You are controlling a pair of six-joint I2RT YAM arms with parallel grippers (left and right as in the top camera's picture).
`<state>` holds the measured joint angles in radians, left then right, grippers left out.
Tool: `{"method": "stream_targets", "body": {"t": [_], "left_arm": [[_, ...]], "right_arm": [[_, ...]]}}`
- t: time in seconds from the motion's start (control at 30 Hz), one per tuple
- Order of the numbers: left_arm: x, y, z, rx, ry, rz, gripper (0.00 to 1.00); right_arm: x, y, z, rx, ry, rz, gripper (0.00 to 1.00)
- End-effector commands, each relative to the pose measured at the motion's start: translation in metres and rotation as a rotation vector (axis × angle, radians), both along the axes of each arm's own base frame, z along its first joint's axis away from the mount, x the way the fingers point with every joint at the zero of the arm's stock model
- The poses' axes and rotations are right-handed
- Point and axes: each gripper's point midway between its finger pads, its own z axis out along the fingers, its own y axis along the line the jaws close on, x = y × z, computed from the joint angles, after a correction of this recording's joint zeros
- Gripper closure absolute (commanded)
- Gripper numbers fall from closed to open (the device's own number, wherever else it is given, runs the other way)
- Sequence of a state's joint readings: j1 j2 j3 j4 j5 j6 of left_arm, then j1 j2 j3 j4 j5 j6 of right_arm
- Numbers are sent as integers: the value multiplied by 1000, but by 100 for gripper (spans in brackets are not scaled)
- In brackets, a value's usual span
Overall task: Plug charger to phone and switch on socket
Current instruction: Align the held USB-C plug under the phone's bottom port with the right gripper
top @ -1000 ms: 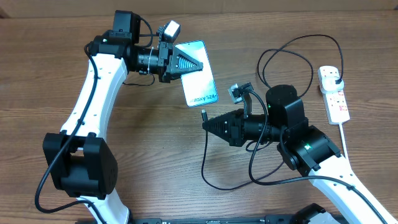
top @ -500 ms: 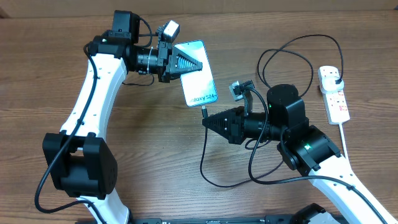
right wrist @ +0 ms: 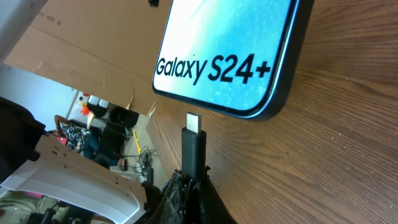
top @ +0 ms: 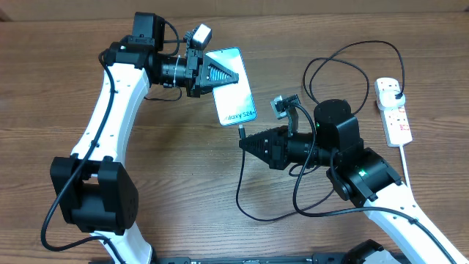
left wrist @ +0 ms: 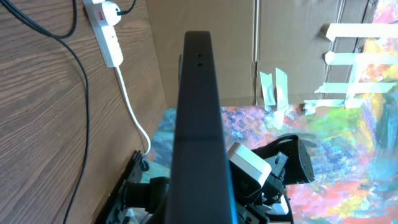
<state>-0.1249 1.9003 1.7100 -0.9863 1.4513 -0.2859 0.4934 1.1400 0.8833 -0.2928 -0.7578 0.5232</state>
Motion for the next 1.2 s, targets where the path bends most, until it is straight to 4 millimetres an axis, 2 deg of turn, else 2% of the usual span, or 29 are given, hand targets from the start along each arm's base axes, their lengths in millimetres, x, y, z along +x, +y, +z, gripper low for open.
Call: {"method": "stream_targets", "body": {"t": [0.0, 1.17], "left_arm": [[-5, -5, 12, -41, -19, -29, 96], [-7, -9, 12, -41, -21, -39, 96]], "right_arm": [[-1, 1, -1, -4, 3, 1, 96], [-1, -1, -4, -11, 16, -3, 96]]}}
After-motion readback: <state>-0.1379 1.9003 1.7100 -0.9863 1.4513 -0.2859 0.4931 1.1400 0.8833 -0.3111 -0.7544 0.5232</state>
